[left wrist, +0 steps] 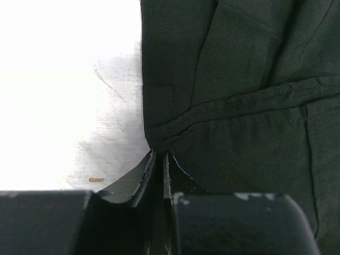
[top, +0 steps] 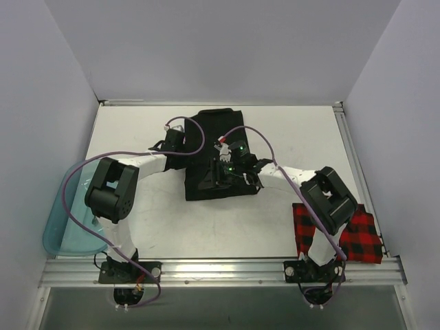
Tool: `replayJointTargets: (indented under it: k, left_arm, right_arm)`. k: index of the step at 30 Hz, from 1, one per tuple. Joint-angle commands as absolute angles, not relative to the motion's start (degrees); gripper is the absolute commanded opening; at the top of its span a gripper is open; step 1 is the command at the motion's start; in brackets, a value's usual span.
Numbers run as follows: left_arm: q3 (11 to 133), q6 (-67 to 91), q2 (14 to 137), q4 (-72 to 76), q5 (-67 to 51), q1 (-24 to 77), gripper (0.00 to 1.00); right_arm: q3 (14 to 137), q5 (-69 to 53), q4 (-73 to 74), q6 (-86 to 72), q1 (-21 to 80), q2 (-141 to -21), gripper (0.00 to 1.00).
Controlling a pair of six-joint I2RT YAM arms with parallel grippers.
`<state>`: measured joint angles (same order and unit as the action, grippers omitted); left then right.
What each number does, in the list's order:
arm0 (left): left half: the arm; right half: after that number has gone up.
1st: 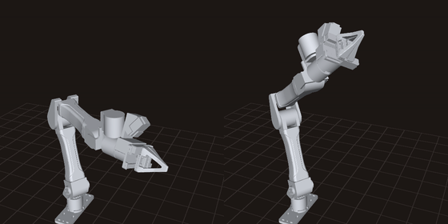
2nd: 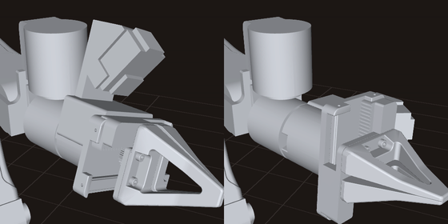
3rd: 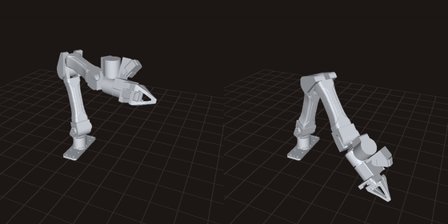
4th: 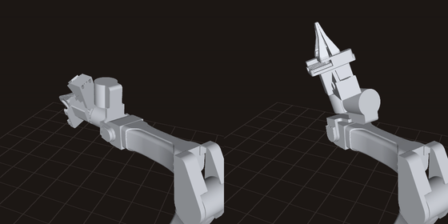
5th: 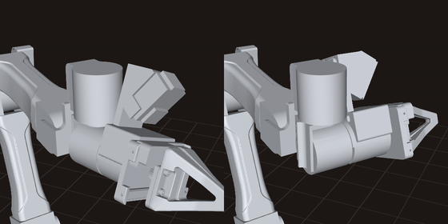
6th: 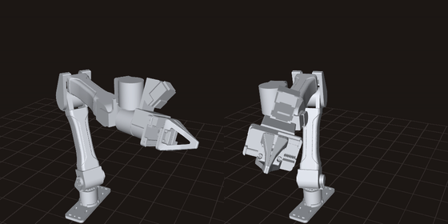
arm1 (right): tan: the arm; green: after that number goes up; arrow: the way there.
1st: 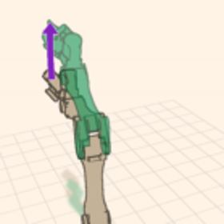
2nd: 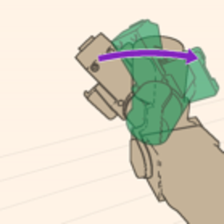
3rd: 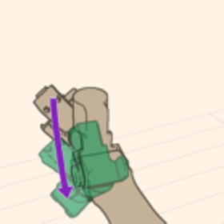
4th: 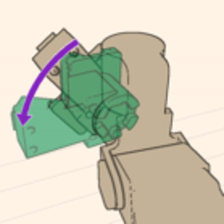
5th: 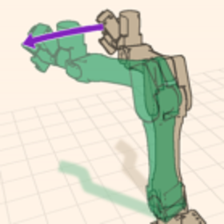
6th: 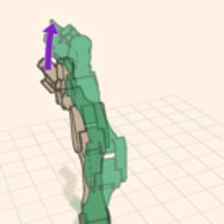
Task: Fold and stack the long sleeve shirts
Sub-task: Fold the shirt
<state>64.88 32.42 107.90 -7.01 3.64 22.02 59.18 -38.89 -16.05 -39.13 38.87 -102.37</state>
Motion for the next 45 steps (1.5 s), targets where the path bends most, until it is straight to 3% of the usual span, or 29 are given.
replayJointTargets:
  k: [1,14,29,45]
  left_arm:
    - [67.7,31.0,107.8,-8.1,4.3,21.7,0.15]
    - [70.9,30.0,108.4,-11.7,6.4,21.7,0.15]
    - [74.2,27.4,109.1,-12.8,8.9,21.6,0.11]
    - [76.6,27.2,114.2,-5.2,10.2,19.2,0.15]
  right_arm:
    - [61.3,-40.2,-26.0,-43.6,39.9,-105.0,0.39]
    - [54.2,-39.4,-41.2,-51.5,40.0,-118.1,0.39]
    - [52.3,-39.6,-42.2,-51.7,39.9,-120.5,0.39]
    - [50.9,-39.6,-40.9,-51.6,39.9,-120.1,0.39]
